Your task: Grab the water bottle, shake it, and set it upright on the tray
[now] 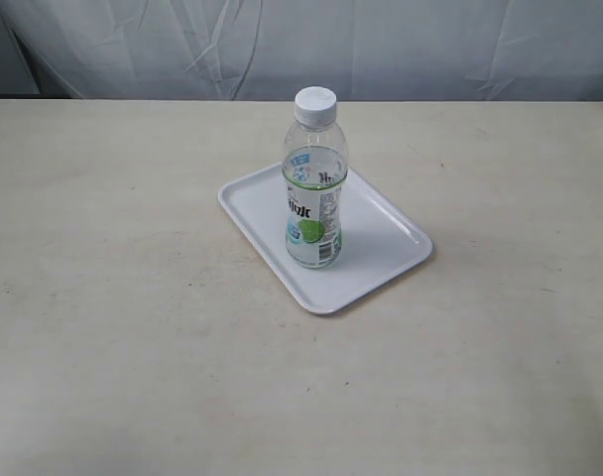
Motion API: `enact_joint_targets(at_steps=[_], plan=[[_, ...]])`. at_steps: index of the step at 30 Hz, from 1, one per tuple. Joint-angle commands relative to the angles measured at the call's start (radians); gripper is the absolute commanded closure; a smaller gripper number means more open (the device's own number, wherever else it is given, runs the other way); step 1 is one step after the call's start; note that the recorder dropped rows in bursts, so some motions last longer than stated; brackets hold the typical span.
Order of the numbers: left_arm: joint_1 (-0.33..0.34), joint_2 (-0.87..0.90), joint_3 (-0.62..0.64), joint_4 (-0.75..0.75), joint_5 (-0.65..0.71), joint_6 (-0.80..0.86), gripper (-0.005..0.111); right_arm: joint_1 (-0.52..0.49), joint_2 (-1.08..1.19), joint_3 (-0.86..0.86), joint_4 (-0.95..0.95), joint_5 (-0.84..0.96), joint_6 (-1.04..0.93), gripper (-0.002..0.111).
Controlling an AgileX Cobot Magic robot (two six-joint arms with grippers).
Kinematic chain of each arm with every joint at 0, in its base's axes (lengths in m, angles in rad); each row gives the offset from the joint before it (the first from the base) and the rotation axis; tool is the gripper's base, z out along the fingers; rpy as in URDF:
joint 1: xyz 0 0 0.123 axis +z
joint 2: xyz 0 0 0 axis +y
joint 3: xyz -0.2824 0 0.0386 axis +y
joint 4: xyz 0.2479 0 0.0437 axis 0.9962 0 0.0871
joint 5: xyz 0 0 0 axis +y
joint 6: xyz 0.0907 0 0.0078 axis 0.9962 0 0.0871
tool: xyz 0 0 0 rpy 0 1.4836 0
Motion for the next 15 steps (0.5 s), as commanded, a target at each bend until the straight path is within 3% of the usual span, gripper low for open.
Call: enact_joint_targets(at_steps=[1,15], plan=[[0.000,-0.005,0.002,0.001,0.003,-0.004,0.107,-0.016,-0.006,0.016,0.003,-0.021,0.000,0.107],[0.000,-0.005,0.002,0.001,0.003,-0.004,0.107,-0.016,-0.006,0.018,0.018,-0.020,0.000,0.107]])
